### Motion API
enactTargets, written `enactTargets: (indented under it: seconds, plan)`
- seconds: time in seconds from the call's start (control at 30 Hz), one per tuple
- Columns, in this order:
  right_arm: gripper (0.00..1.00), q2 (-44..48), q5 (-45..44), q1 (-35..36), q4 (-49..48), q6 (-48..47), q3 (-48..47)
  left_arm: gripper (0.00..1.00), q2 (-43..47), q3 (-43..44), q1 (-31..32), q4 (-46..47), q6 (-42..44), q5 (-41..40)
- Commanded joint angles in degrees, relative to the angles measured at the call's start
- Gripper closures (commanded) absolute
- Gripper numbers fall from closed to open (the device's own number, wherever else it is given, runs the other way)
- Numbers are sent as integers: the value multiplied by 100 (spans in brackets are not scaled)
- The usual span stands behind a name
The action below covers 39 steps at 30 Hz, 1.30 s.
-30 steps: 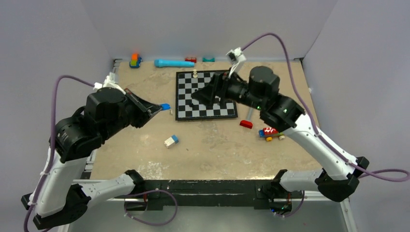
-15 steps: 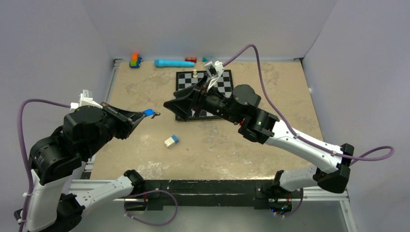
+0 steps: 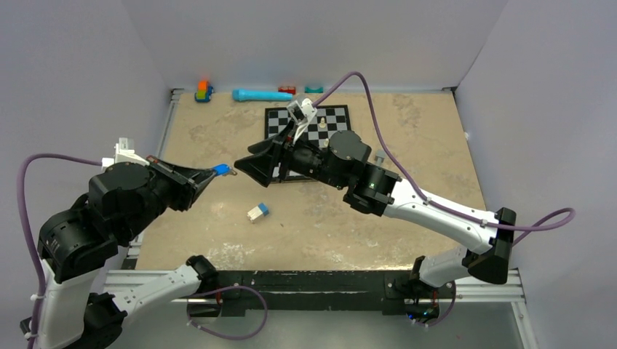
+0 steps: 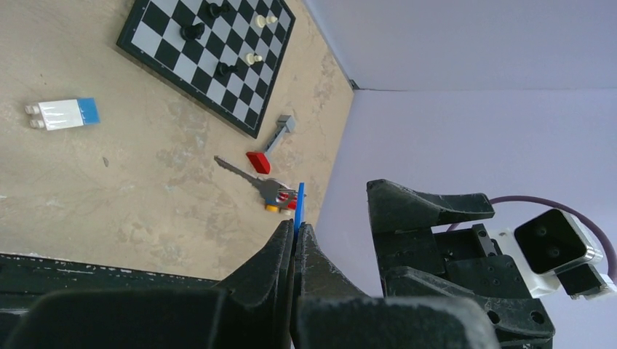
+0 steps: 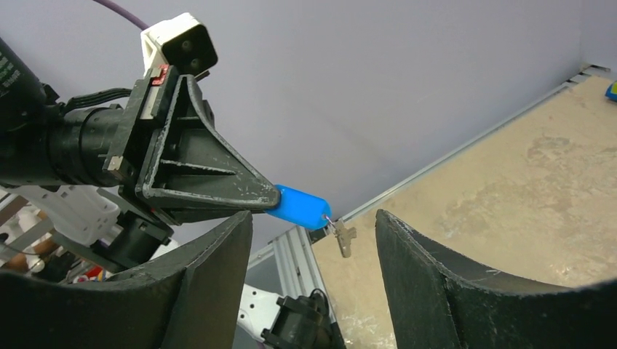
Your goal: Remove the keys from the keyring
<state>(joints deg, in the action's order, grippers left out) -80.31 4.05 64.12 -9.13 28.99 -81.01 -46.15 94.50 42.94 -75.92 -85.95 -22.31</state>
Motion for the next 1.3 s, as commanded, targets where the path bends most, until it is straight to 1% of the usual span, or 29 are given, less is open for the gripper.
enactTargets:
  seconds: [0.0, 0.3, 0.6, 0.73, 0.97, 1.13, 1.27]
  plan:
    - [34, -30, 537, 18, -442, -201, -238, 100, -15, 214, 14, 210, 70, 82]
    - [40, -224, 787, 17, -529, -134, -212, 100, -35, 323, 15, 342, 57, 226]
    - [42, -306, 808, 15, -574, -132, -244, 100, -43, 351, 21, 469, 105, 313]
    - [48, -402, 877, 21, -610, -97, -293, 100, -45, 367, 13, 488, 105, 319]
    - [51, -424, 1036, 21, -888, 33, -107, 100, -43, 420, 21, 508, 166, 284]
    - [56, -448, 1131, 20, -890, 41, -144, 100, -61, 412, 15, 555, 167, 305]
    - [57, -476, 1158, 16, -897, 54, -151, 100, -54, 412, 18, 603, 175, 314]
